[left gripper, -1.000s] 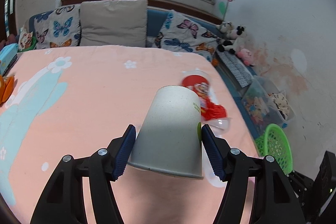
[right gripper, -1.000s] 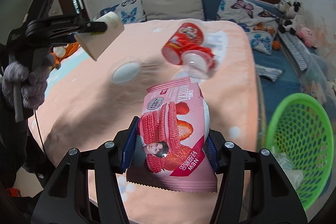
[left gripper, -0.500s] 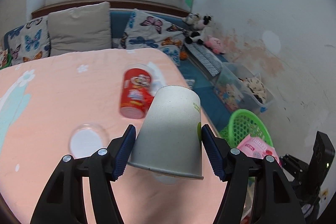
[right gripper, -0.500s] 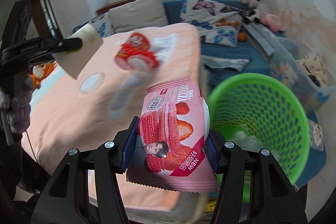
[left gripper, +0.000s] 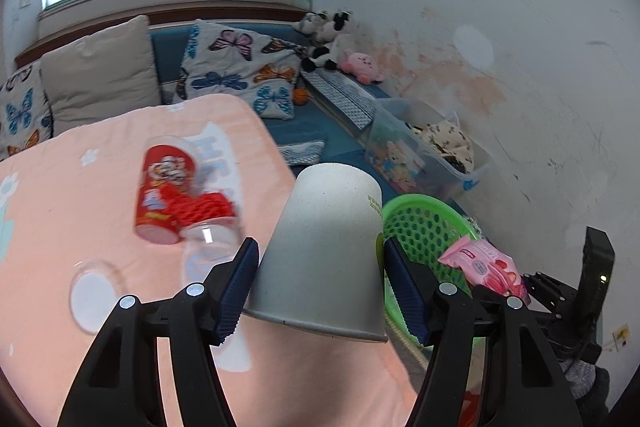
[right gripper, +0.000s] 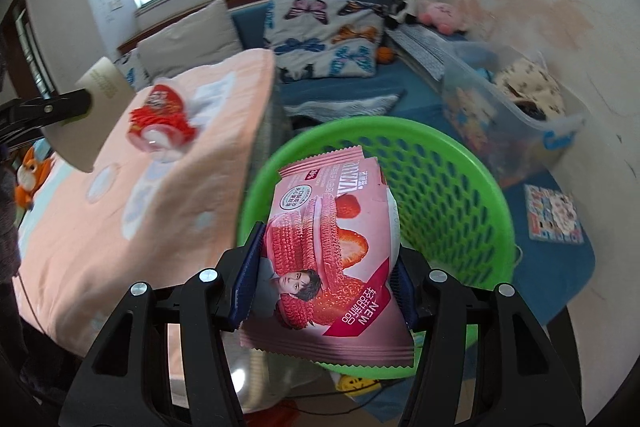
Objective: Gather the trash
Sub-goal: 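Drop the wafer wrapper into the basket with the right gripper while the left drops the paper cup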
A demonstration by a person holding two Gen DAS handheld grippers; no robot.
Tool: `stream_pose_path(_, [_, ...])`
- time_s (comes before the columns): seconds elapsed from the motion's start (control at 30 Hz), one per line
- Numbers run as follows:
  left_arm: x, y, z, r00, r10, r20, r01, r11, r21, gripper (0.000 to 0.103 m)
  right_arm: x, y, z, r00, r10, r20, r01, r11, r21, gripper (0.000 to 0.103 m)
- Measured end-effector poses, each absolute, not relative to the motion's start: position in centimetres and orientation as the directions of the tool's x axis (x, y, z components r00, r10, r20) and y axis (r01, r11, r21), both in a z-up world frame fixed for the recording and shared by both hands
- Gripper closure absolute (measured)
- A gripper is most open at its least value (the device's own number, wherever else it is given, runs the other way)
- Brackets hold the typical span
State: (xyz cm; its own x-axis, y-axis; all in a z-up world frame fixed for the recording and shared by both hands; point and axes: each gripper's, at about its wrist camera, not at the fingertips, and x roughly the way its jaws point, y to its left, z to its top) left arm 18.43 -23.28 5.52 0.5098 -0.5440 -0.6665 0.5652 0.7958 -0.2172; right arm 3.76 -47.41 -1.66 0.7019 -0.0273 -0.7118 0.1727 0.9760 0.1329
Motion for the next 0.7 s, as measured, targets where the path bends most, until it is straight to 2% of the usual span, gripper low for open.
stream_pose_path(0.17, [18.1,-26.0,5.4,0.492,-0.553,-0.672,0.597,0.776,-0.203,0.041,3.8,-49.4,-2.9,0.688,-0.039,-0.725,0.215,0.965,0.152,0.044])
stream_pose_path(0.27, [17.9,-27.5,5.3,0.479,-0.557,-0.678,0.615,0.764,-0.193,0.041,3.8,-50.3,-3.3,0.686,-0.040,-0.727,0.233,0.958,0.168,0.036])
stream_pose_path(0.7, [17.0,-34.0,2.7,0.401,-0.570,-0.718,0.680,0.710,-0.184,0.040,1.6,-51.1,-2.9,0.707,-0.049,-0.705,0.254,0.948,0.189,0.034])
